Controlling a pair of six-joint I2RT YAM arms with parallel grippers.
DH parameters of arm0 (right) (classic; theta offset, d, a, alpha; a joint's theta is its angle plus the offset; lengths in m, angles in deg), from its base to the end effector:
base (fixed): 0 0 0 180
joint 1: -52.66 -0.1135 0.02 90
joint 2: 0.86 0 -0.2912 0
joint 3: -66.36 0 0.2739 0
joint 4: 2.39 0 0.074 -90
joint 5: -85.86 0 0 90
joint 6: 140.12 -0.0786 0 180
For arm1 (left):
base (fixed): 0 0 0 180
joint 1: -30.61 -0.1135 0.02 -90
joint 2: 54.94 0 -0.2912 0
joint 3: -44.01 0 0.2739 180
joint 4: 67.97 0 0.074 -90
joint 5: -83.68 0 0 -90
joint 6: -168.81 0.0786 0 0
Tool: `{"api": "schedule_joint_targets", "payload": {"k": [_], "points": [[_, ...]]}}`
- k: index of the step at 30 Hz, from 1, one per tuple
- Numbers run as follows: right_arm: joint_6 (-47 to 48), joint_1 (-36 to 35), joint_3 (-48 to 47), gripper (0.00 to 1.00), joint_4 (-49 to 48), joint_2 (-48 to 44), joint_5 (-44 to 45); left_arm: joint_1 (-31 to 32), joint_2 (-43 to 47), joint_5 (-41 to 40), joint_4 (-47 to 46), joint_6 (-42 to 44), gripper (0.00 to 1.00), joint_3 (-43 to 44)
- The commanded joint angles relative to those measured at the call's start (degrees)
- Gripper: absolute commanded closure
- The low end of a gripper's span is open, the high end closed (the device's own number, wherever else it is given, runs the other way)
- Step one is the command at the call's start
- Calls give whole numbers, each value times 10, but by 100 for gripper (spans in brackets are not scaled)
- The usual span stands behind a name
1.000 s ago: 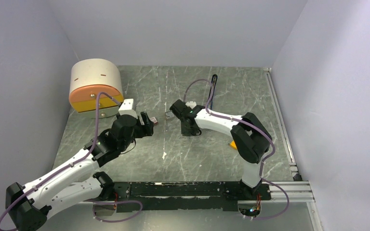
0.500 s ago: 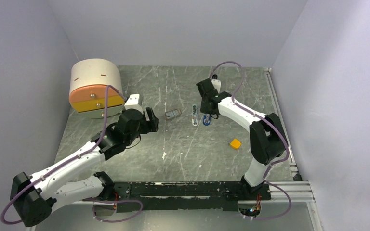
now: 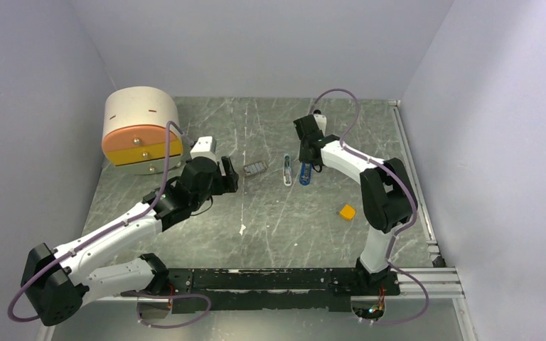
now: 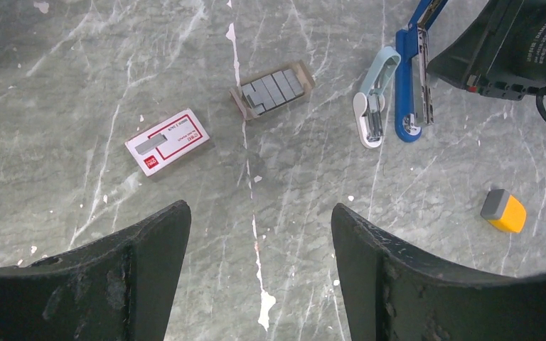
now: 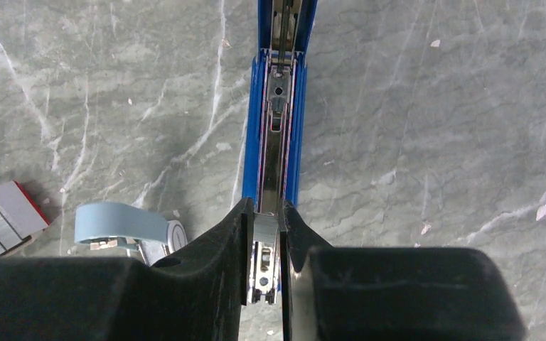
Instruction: Load the staples into the stapler
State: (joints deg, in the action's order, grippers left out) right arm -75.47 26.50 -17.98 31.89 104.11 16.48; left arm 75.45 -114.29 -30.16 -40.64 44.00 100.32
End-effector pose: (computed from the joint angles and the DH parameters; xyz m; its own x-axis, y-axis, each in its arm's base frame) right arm 0.4039 0.1675 0.1776 -0.7626 0.0719 -0.6429 0.1058 0.9943 -0.0143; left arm 0.2145 -0.1685 0.2757 -0.5214 -0.2179 -0.8250 0.1219 0.9379 -0.3247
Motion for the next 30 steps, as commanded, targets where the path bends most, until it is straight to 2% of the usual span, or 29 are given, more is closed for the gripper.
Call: {"api": "schedule_joint_targets", "payload": {"k": [1,30], "points": [[10,6,-13,80,-34,8,22,2,-5,-1,-18,-2,23,22],[40,23,-20,80,-58,33,-10,2,-19,-3,-18,-9,23,22]]}}
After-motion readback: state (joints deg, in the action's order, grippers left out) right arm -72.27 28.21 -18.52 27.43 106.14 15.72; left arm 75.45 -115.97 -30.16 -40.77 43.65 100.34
